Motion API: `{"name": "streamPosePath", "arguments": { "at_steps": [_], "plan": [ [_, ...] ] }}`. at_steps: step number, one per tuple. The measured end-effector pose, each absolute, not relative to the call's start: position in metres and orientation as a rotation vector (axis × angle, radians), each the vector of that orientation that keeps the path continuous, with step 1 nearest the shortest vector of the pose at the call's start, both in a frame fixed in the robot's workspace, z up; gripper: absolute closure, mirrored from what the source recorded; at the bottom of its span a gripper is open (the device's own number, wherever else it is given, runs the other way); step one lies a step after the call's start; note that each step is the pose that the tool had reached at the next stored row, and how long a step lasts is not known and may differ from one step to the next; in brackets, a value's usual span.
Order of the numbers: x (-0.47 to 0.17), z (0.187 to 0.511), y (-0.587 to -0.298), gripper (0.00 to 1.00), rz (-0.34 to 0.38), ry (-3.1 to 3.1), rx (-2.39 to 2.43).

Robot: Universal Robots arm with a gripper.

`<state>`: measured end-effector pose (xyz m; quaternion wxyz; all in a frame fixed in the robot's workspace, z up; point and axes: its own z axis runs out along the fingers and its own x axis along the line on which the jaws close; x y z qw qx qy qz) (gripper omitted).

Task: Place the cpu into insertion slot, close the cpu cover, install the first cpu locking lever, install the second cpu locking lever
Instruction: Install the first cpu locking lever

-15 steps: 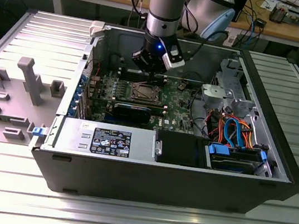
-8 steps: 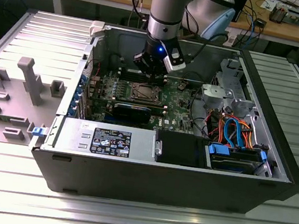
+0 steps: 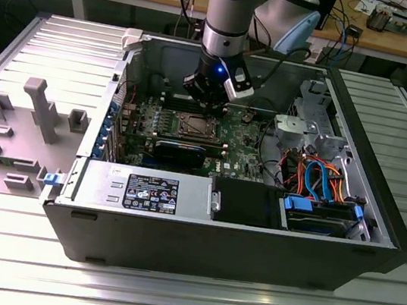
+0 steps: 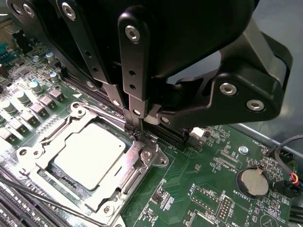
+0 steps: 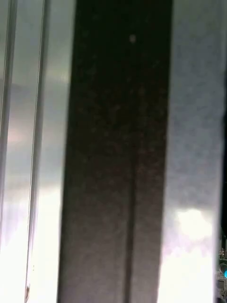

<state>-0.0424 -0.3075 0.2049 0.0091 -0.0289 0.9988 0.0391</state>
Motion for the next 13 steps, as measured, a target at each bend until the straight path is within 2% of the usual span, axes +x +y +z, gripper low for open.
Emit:
{"name": "streamPosePath", "arguments": {
  "at_steps": [13],
  "plan": [
    [-0.0421,0.2068,-0.3076,0.89,0.121,3.12,-0.09]
  ]
}}
